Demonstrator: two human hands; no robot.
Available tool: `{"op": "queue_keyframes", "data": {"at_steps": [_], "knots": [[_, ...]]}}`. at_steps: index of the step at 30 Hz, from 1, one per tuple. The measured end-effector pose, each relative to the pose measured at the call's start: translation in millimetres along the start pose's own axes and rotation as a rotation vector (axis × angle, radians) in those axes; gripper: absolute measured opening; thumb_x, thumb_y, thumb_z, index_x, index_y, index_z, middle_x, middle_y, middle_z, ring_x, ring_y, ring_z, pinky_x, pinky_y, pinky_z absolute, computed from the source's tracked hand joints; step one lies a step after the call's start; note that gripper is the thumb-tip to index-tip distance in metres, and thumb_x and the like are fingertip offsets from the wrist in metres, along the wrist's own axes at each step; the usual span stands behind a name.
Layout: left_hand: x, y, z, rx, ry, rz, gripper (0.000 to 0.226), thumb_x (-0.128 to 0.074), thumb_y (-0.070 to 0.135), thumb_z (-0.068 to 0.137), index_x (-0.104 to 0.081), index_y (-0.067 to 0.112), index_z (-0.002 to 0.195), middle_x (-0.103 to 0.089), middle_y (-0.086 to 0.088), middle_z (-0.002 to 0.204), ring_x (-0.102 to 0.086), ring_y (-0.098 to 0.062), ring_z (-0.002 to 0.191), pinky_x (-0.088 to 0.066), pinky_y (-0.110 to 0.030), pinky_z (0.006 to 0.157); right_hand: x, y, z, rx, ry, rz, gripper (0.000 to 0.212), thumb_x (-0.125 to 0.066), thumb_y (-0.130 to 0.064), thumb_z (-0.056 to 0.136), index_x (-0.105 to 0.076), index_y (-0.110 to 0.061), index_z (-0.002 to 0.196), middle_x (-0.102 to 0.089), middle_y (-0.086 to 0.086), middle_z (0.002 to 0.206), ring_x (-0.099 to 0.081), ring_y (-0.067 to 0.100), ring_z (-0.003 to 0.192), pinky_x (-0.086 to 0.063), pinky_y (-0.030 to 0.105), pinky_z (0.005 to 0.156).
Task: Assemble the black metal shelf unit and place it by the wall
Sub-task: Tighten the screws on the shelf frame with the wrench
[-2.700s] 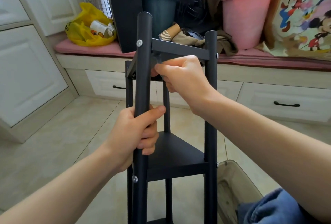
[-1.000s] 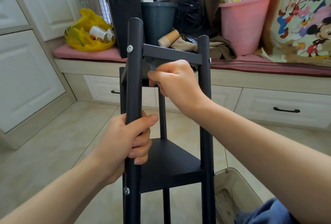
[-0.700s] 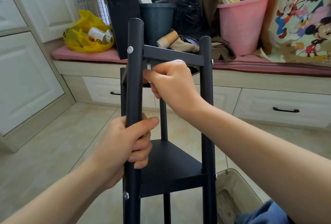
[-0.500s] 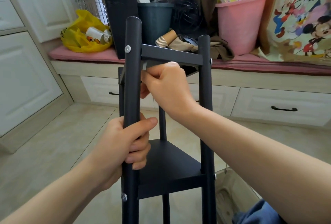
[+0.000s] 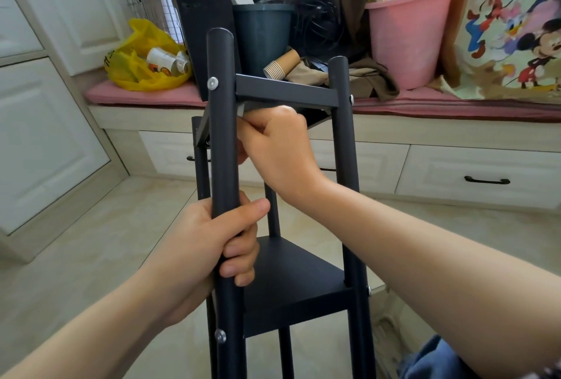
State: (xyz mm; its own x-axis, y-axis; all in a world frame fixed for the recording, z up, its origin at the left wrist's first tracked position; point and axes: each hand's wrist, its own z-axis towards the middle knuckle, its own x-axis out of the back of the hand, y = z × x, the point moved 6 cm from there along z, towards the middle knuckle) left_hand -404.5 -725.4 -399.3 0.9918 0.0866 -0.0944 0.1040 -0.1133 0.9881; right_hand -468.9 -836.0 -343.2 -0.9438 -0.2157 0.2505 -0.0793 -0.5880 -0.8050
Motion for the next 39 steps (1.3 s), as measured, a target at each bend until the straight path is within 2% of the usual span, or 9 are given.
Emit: {"op": "queue_keyframes", "data": {"at_steps": [4, 7, 10, 19, 26, 29, 32, 37, 39], "knots": [[2, 1, 2, 0.003, 0.010, 0.001, 0.043, -0.066, 0.029, 0.082, -0.037, 0.019, 0.053, -0.024, -0.001, 0.049, -0.024, -0.013, 0.037, -0.034, -0.026, 0.039, 6, -3, 0, -0.005, -0.008, -0.049, 0.034, -0.059, -0.010, 0.092, -0.060, 0.007, 0.062, -0.054, 0.019, 0.054, -0.051, 0.029, 0.052, -0.050, 0.041, 0.057], [3, 0, 2, 0.005, 0.023, -0.004, 0.043, -0.067, 0.030, 0.081, -0.037, 0.019, 0.053, -0.022, -0.001, 0.050, -0.024, -0.013, 0.037, -0.034, -0.025, 0.039, 12, -5, 0, -0.040, -0.010, -0.045, 0.034, -0.060, -0.008, 0.088, -0.054, 0.015, 0.064, -0.046, 0.027, 0.059, -0.039, 0.021, 0.055, -0.037, 0.035, 0.054], [5, 0, 2, 0.003, 0.023, -0.003, 0.043, -0.067, 0.030, 0.082, -0.037, 0.020, 0.052, -0.022, -0.001, 0.051, -0.023, -0.013, 0.038, -0.034, -0.024, 0.039, 16, -4, 1, -0.088, -0.020, -0.016, 0.030, -0.061, -0.008, 0.086, -0.059, 0.014, 0.066, -0.049, 0.028, 0.062, -0.044, 0.021, 0.059, -0.039, 0.035, 0.056], [6, 0, 2, 0.004, 0.027, -0.009, 0.042, -0.066, 0.029, 0.083, -0.037, 0.020, 0.053, -0.022, 0.000, 0.050, -0.022, -0.013, 0.038, -0.034, -0.023, 0.040, 17, -3, 4, -0.129, -0.063, 0.008, 0.033, -0.062, -0.009, 0.087, -0.064, -0.007, 0.054, -0.049, -0.010, 0.045, -0.048, 0.010, 0.055, -0.041, 0.029, 0.060], [5, 0, 2, 0.019, 0.015, -0.002, 0.041, -0.067, 0.029, 0.081, -0.037, 0.019, 0.055, -0.023, 0.000, 0.050, -0.024, -0.013, 0.039, -0.034, -0.025, 0.039, 12, -10, -1, -0.046, -0.046, -0.053, 0.033, -0.060, -0.010, 0.090, -0.064, 0.011, 0.065, -0.049, 0.017, 0.050, -0.042, 0.013, 0.050, -0.042, 0.032, 0.055], [4, 1, 2, 0.020, 0.006, -0.007, 0.040, -0.067, 0.029, 0.080, -0.037, 0.018, 0.057, -0.023, 0.000, 0.051, -0.024, -0.014, 0.039, -0.034, -0.025, 0.040, 9, -8, -4, -0.041, -0.055, -0.077, 0.037, -0.059, -0.009, 0.094, -0.066, 0.006, 0.061, -0.057, 0.002, 0.047, -0.049, 0.002, 0.041, -0.040, 0.018, 0.052], [3, 0, 1, 0.026, 0.008, -0.002, 0.039, -0.066, 0.027, 0.082, -0.036, 0.018, 0.058, -0.023, -0.001, 0.051, -0.024, -0.014, 0.039, -0.034, -0.025, 0.040, 2, -7, -6, -0.064, -0.057, -0.051, 0.034, -0.058, -0.006, 0.095, -0.068, 0.008, 0.066, -0.065, 0.008, 0.056, -0.056, -0.002, 0.043, -0.044, 0.013, 0.050], [4, -1, 0, 0.027, 0.005, -0.001, 0.037, -0.066, 0.027, 0.082, -0.036, 0.017, 0.063, -0.023, -0.001, 0.051, -0.024, -0.014, 0.039, -0.035, -0.026, 0.040, -8, -2, -4, -0.079, -0.004, -0.032, 0.031, -0.059, -0.010, 0.096, -0.072, 0.002, 0.071, -0.068, 0.012, 0.061, -0.066, 0.013, 0.055, -0.055, 0.026, 0.062], [4, -1, 0, 0.030, 0.002, 0.000, 0.036, -0.067, 0.027, 0.081, -0.036, 0.017, 0.064, -0.023, -0.002, 0.052, -0.025, -0.015, 0.039, -0.035, -0.026, 0.040, -9, -3, -3, -0.080, 0.022, 0.020, 0.029, -0.059, -0.008, 0.096, -0.072, 0.003, 0.072, -0.069, 0.014, 0.064, -0.066, 0.015, 0.058, -0.054, 0.021, 0.059]]}}
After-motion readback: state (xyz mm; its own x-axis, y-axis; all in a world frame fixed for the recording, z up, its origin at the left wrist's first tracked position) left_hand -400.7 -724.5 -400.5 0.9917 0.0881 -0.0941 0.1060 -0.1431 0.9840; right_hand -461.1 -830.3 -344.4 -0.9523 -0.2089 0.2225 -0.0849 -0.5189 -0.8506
